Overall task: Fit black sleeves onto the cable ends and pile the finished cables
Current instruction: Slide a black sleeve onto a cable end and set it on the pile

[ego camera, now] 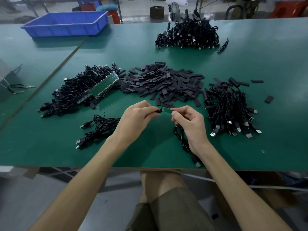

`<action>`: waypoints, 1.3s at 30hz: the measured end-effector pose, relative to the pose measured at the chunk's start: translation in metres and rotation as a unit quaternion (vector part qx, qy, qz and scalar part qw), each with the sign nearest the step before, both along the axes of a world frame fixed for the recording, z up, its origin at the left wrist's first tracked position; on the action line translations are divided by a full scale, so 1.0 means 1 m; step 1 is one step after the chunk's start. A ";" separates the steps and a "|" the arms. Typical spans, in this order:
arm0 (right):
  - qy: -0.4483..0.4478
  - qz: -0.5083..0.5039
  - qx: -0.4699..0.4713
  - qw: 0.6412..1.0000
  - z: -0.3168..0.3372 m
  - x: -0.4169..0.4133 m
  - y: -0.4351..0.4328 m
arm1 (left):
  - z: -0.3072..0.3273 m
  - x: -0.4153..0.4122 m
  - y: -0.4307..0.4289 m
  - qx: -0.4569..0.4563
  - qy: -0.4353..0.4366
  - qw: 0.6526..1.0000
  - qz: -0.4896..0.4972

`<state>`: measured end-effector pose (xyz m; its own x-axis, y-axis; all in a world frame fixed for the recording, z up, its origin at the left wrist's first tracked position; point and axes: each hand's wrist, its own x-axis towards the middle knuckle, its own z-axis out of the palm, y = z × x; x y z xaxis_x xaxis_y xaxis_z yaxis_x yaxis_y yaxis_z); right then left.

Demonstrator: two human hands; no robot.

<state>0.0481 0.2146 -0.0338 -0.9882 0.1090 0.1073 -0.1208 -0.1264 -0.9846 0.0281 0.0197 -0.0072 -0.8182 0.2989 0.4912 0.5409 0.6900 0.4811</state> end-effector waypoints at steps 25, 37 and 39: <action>0.008 0.036 0.072 0.997 -0.007 -0.003 0.000 | 0.024 0.008 -0.015 -0.200 0.112 0.968 -0.105; 0.000 0.043 0.083 0.996 -0.008 -0.002 0.000 | 0.019 0.006 -0.017 -0.185 0.104 0.970 -0.122; -0.001 0.035 0.080 0.996 -0.007 -0.002 0.000 | 0.017 0.006 -0.015 -0.186 0.106 0.969 -0.121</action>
<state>0.0460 0.2150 -0.0406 -0.9931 0.0218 0.1154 -0.1148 0.0245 -0.9931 0.0341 0.0051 0.0096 -0.5948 0.6582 0.4616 0.7680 0.6348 0.0845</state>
